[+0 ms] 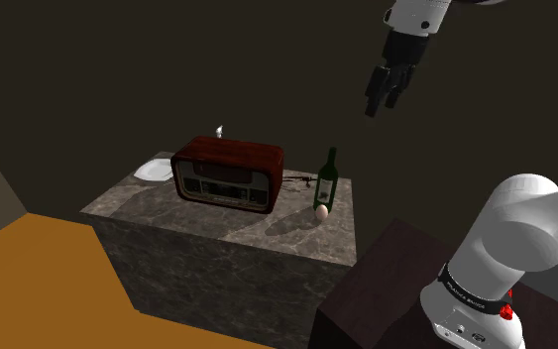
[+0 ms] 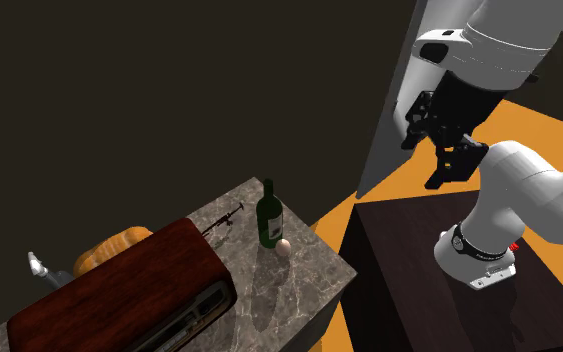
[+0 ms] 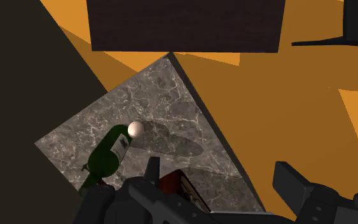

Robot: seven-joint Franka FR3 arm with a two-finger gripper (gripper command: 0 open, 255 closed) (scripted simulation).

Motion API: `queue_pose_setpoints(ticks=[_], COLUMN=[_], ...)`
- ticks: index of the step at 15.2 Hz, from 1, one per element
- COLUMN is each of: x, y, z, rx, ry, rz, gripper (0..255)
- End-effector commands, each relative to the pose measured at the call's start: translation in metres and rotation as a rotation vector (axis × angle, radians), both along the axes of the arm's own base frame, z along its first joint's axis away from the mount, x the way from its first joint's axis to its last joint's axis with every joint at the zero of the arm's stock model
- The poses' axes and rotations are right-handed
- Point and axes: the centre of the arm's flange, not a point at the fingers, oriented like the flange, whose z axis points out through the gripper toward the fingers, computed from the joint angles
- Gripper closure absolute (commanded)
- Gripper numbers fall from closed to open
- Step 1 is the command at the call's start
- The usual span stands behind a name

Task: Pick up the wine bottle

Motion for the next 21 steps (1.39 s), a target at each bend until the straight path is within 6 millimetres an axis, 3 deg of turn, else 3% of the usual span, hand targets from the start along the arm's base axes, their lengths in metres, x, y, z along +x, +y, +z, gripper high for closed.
queue_pose_setpoints(ticks=[1,21], x=[0.0,0.142], y=[0.0,-0.149], z=[0.0,-0.163], rx=[0.0,-0.014], ry=[0.0,0.004], rz=[0.0,0.009], gripper=[0,0])
